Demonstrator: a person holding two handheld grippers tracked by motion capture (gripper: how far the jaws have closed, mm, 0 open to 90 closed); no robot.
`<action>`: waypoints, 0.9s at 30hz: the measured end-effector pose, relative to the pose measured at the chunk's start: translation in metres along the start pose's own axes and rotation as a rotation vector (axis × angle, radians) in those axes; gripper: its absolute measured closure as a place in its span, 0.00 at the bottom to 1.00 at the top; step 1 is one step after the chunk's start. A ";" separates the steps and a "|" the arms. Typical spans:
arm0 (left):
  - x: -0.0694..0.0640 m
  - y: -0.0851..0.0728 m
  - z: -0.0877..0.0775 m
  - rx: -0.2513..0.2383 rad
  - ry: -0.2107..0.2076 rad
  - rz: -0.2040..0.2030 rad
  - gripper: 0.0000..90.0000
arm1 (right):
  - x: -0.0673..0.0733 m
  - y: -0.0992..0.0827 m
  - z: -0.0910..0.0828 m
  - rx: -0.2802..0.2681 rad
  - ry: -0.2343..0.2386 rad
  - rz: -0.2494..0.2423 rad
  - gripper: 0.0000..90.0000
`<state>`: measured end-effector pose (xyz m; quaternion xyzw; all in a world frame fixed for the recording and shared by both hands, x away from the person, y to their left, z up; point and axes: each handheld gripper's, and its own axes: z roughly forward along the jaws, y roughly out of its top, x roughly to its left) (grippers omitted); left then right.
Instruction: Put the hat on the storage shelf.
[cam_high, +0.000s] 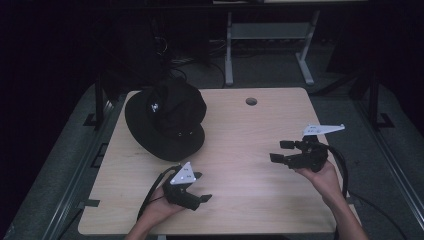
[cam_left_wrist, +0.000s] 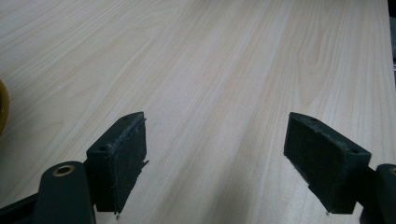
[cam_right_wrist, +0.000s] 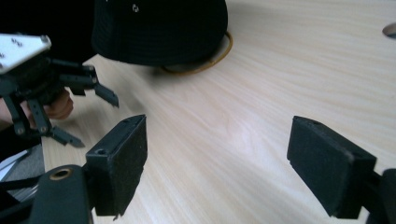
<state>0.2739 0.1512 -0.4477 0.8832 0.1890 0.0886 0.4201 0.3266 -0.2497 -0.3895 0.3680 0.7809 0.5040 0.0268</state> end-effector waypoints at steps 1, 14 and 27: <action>0.000 0.000 0.000 0.001 0.002 0.003 0.23 | 0.000 -0.002 0.000 0.003 0.001 0.003 0.21; 0.000 0.000 -0.001 0.000 -0.001 -0.010 0.23 | 0.000 -0.027 -0.007 -0.005 -0.001 0.025 0.20; 0.000 0.000 -0.001 -0.002 -0.006 -0.016 0.23 | 0.003 -0.056 -0.014 0.003 -0.011 0.043 0.20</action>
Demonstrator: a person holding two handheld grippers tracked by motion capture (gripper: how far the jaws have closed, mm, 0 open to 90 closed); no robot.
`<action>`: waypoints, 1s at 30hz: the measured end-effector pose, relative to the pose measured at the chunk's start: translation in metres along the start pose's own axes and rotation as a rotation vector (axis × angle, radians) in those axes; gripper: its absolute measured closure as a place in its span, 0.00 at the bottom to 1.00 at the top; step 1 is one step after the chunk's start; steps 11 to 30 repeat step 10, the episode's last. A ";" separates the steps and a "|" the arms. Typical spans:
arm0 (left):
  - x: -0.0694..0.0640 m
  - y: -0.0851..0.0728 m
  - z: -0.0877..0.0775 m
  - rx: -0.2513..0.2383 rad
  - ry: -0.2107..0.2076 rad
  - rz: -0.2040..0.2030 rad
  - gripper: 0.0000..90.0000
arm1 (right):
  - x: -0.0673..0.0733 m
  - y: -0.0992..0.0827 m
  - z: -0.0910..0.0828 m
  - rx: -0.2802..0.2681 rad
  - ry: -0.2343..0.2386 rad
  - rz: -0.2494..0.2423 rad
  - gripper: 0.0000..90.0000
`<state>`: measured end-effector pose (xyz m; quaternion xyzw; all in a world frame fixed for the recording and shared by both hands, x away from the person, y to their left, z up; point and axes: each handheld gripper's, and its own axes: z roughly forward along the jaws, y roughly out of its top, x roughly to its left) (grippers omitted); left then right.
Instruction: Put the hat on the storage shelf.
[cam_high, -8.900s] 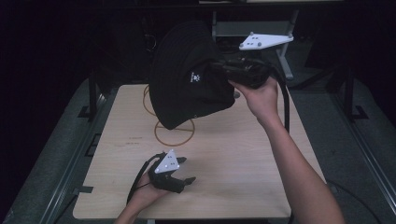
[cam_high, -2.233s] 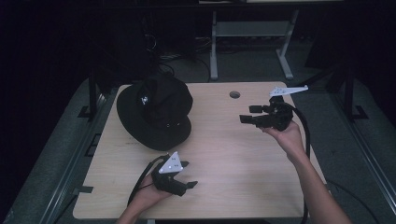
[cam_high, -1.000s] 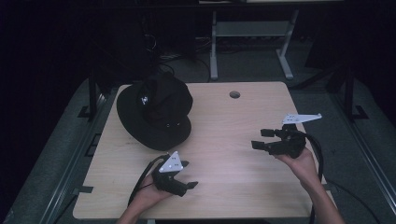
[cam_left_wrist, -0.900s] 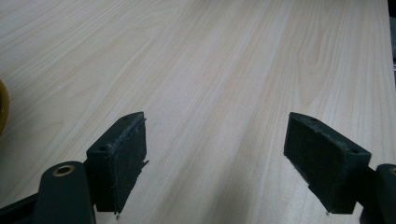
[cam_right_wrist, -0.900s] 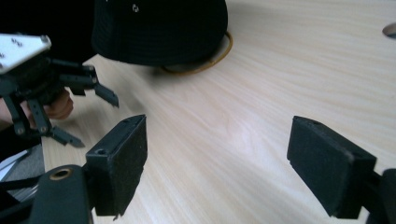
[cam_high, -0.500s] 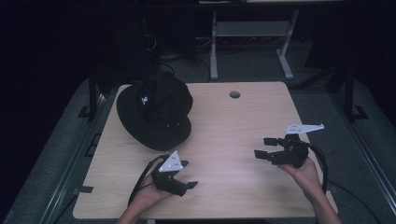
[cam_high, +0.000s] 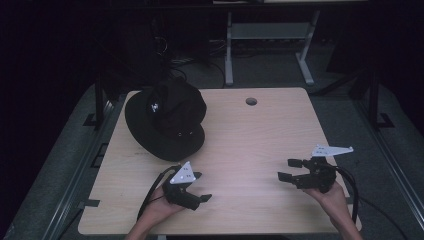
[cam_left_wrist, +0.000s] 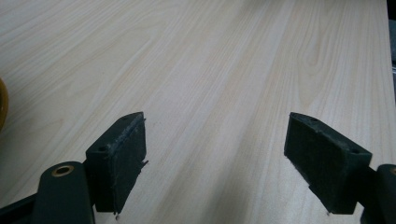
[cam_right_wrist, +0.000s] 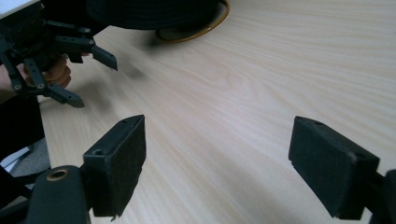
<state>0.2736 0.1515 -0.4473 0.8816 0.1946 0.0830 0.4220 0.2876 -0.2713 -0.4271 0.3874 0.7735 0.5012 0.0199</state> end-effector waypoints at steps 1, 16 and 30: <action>0.000 0.000 0.000 0.000 -0.001 -0.001 0.23 | 0.001 -0.002 -0.001 0.004 -0.006 -0.006 0.20; -0.001 0.001 0.000 -0.001 -0.006 0.000 0.23 | 0.012 -0.027 -0.006 -0.010 -0.017 -0.009 0.20; -0.001 0.001 0.000 -0.001 -0.006 0.000 0.23 | 0.012 -0.027 -0.006 -0.010 -0.017 -0.009 0.20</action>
